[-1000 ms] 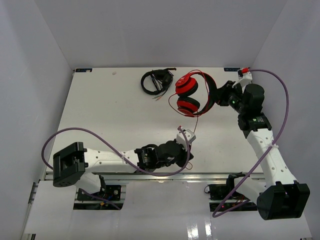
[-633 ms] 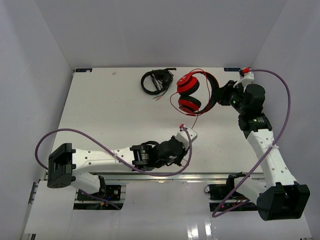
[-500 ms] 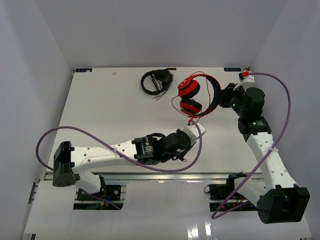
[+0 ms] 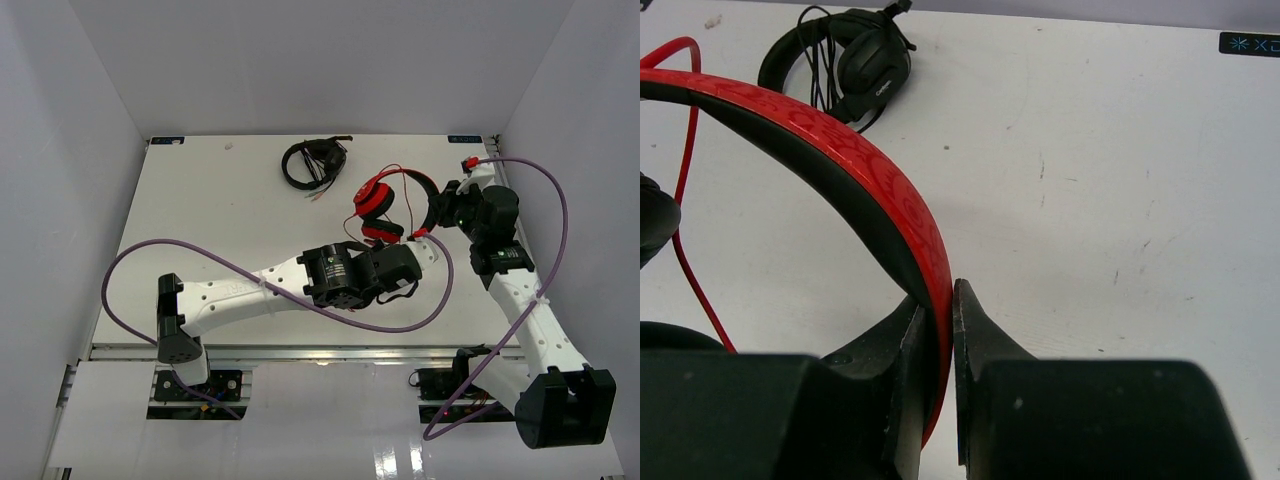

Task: Wrap the headphones

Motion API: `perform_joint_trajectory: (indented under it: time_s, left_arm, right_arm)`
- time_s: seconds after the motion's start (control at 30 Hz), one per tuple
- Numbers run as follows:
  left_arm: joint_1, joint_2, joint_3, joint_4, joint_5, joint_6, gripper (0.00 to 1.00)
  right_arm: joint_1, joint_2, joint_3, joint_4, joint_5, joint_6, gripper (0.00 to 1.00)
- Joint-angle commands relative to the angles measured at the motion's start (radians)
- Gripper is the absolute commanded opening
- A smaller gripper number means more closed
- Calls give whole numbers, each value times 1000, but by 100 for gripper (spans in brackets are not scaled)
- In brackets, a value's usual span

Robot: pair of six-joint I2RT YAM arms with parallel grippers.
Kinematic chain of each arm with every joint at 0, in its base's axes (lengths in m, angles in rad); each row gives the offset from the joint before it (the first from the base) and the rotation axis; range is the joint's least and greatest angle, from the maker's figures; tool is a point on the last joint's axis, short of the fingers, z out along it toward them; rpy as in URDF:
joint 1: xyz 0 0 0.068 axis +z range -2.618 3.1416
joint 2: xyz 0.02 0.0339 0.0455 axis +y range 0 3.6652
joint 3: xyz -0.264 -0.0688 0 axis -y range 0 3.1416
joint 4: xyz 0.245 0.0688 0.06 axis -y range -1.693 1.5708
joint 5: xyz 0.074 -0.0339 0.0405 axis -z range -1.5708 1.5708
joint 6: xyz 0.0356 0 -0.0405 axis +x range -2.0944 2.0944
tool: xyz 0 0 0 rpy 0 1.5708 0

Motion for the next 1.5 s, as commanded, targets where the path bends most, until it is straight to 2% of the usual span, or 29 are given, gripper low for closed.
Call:
perform_joint_trajectory:
  time_s: [0.0,0.27,0.53,0.77,1.1,1.23,1.47]
  left_arm:
    - [-5,18,109,-137,-132,111,0]
    - [-6,17,120,-55,-213,289,0]
    - [-6,-12,52,95,-253,534,0]
    - [-1,-71,-21,268,-261,733,8]
    - [6,-158,-75,346,-257,821,22]
    - [20,-186,-95,356,-235,819,30]
    - [86,-216,-105,370,-131,762,35]
  right_arm:
    - [20,-39,-7,99,-27,-47,8]
    - [28,-46,-30,71,-98,-76,8]
    - [41,-50,-38,31,-206,-81,8]
    - [43,-64,-48,9,-348,-52,8]
    - [43,-69,-49,1,-464,-13,8]
    - [43,-74,-46,3,-509,1,8]
    - [43,-81,-47,-5,-601,22,8]
